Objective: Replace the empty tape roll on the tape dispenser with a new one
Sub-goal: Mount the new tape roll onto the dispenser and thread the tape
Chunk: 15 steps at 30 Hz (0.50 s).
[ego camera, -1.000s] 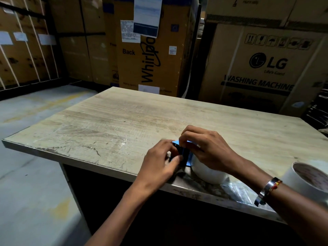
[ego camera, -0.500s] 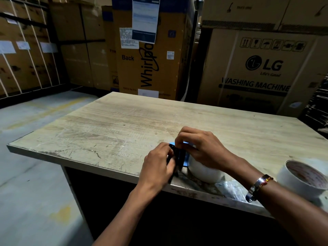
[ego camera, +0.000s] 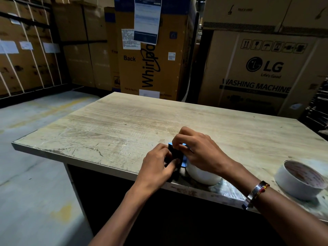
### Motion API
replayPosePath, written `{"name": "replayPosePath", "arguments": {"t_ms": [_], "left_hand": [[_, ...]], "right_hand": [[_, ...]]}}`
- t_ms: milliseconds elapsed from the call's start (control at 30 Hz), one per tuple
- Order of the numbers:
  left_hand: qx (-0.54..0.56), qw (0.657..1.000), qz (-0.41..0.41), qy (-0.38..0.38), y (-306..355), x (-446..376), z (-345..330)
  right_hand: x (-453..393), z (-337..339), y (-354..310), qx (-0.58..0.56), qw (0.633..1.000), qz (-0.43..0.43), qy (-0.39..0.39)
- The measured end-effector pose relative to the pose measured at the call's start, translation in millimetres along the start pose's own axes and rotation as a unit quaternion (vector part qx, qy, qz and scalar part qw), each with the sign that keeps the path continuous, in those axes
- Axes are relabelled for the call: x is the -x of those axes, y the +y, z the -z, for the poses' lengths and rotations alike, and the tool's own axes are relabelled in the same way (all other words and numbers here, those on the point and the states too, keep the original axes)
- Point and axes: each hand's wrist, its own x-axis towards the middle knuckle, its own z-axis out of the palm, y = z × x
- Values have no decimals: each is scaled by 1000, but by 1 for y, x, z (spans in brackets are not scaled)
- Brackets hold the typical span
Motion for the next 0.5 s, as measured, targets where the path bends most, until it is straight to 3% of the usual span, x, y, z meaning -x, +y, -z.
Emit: {"name": "replayPosePath", "arguments": {"t_ms": [233, 367, 500], "left_hand": [[33, 998, -4, -61, -1, 2, 6], [-6, 1000, 6, -2, 0, 4, -2], [-21, 1000, 12, 4, 0, 1, -5]], "right_hand": [[3, -2, -1, 10, 1000, 10, 20], [3, -1, 0, 24, 999, 14, 21], [3, 0, 0, 35, 999, 8, 21]]}}
